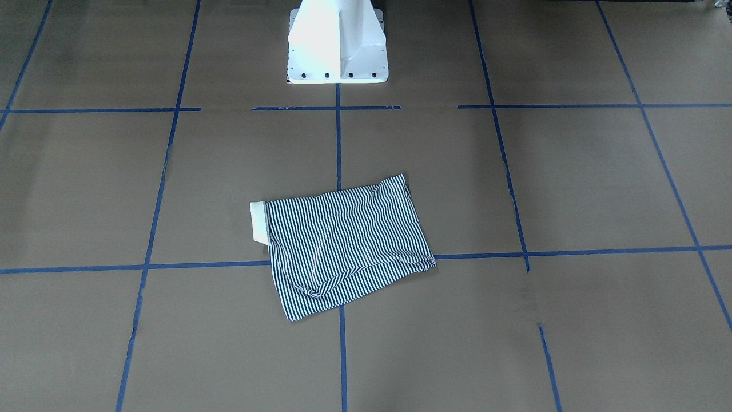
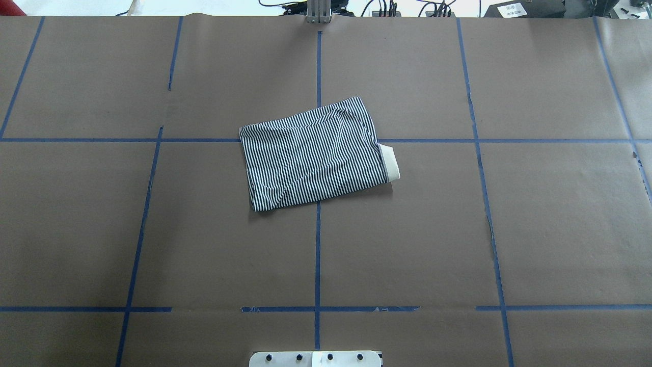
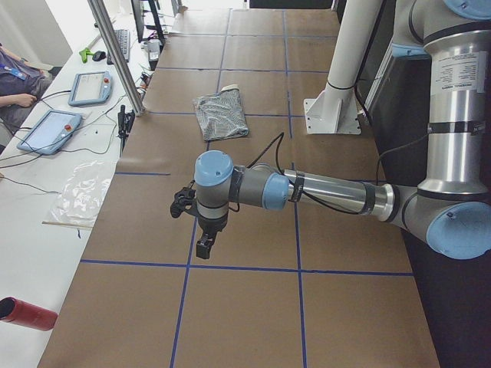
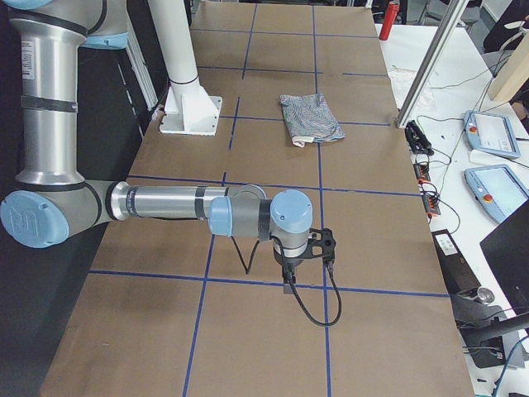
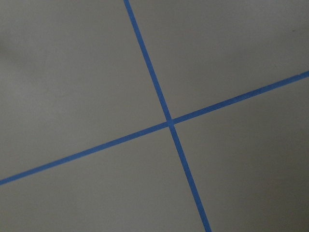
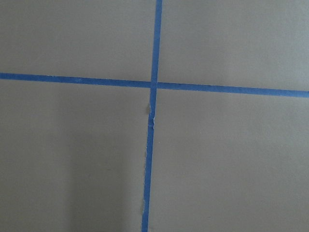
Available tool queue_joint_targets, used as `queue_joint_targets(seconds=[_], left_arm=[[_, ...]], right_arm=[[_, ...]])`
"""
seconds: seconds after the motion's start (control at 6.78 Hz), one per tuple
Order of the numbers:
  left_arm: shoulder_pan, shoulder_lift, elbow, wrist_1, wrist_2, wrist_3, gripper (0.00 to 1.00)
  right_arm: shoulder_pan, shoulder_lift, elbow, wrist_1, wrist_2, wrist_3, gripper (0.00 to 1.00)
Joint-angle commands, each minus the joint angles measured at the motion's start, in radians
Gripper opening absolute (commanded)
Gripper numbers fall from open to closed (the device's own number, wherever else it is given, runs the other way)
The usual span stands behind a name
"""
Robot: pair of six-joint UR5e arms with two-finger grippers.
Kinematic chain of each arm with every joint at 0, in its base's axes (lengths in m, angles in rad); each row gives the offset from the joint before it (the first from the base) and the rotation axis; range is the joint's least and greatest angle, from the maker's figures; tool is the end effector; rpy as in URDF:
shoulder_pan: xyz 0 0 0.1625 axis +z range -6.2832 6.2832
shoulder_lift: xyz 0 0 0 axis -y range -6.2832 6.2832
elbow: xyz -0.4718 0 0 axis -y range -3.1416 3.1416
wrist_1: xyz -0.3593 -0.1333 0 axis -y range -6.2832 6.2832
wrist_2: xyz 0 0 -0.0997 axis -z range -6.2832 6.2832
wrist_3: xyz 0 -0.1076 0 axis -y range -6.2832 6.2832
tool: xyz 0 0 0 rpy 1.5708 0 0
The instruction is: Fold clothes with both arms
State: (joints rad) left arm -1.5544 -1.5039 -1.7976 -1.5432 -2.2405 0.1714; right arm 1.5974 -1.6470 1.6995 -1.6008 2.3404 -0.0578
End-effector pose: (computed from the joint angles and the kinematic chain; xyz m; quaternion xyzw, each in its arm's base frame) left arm -0.0594 -0.4342 0.6465 0.0876 0.3221 0.1100 0.9362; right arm 0.0697 -0.4226 0.6891 0.0263 -0.3746 -0.0187 0.9266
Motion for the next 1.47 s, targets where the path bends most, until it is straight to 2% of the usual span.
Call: queue_joint_targets(seconds=[0.0, 0.44, 1.03, 1.18, 1.33], left_arm=[[-0.003, 0.011, -0.003, 0.043, -0.002, 0.005, 1.00], [-0.004, 0.019, -0.003, 0.041, -0.004, 0.007, 1.00], [-0.004, 0.011, -0.003, 0.043, -0.010, -0.018, 1.00], [-0.004, 0.010, 0.003, 0.037, -0.055, -0.165, 1.00], [-0.004, 0.008, -0.008, 0.031, -0.062, -0.278, 1.00]], right_arm=[[-0.017, 0.010, -0.001, 0.001, 0.004, 0.004, 1.00], [-0.014, 0.009, 0.009, 0.001, 0.057, 0.004, 1.00], [-0.014, 0.009, 0.008, 0.001, 0.059, 0.004, 1.00], [-0.014, 0.009, 0.008, 0.001, 0.059, 0.004, 1.00], [-0.014, 0.009, 0.008, 0.001, 0.059, 0.004, 1.00]])
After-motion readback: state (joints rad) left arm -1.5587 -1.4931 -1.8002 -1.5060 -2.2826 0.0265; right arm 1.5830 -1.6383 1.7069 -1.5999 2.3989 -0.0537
